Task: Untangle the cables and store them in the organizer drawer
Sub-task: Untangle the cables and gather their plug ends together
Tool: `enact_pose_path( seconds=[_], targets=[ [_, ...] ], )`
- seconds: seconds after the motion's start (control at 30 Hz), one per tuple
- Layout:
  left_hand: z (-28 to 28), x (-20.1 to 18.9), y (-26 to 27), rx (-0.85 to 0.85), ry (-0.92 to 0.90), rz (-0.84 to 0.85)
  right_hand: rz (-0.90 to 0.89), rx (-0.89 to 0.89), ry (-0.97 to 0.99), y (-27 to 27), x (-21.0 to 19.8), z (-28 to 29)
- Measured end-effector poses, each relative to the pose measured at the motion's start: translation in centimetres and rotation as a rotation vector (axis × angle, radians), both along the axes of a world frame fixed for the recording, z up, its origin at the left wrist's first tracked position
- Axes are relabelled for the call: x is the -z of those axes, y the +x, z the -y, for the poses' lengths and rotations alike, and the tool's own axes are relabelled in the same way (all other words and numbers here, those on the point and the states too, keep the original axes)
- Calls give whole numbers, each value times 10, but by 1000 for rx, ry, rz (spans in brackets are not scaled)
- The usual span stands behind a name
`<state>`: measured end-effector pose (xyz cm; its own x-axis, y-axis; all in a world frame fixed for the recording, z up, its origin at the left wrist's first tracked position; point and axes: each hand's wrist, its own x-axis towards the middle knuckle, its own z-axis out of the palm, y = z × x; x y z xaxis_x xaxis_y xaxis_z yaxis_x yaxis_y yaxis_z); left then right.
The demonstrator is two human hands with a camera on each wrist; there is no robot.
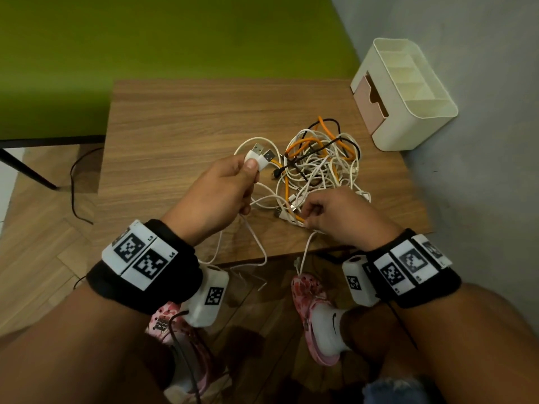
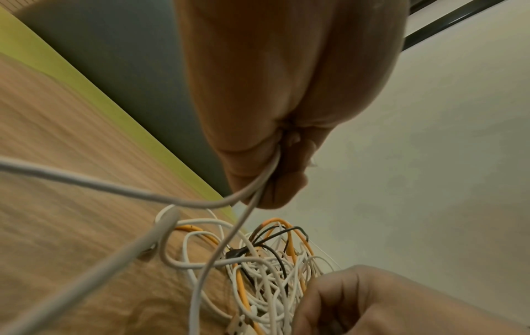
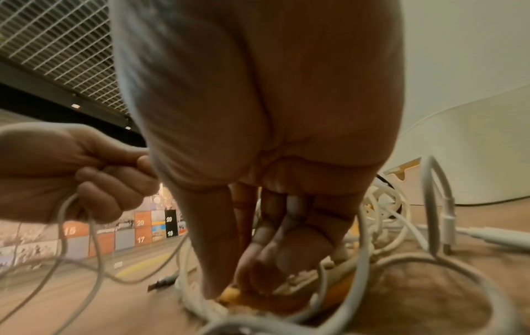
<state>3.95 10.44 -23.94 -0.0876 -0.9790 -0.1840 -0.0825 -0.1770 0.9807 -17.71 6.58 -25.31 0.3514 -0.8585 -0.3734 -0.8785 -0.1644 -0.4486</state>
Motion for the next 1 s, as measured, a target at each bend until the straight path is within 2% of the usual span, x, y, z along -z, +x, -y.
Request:
enact_pose_path(
  seconds=[0.17, 0.37, 0.5, 0.73, 0.8, 1.0],
  targets=[
    [0, 5, -5, -32, 3, -3, -130, -90, -43, 7, 7, -2],
    [-2, 14, -18, -33, 70, 106, -148, -195, -177, 10, 8, -6],
    [0, 14, -19, -79, 72, 112, -172, -281, -230, 9, 6, -11],
    [0, 12, -18, -102, 62, 72, -177, -260, -265, 7, 10, -8],
    [1, 14, -17, -105, 55, 76, -135, -244, -254, 6, 10, -8],
    [3, 15, -11, -111, 18, 94, 295, 36, 24, 1, 2, -5]
  ],
)
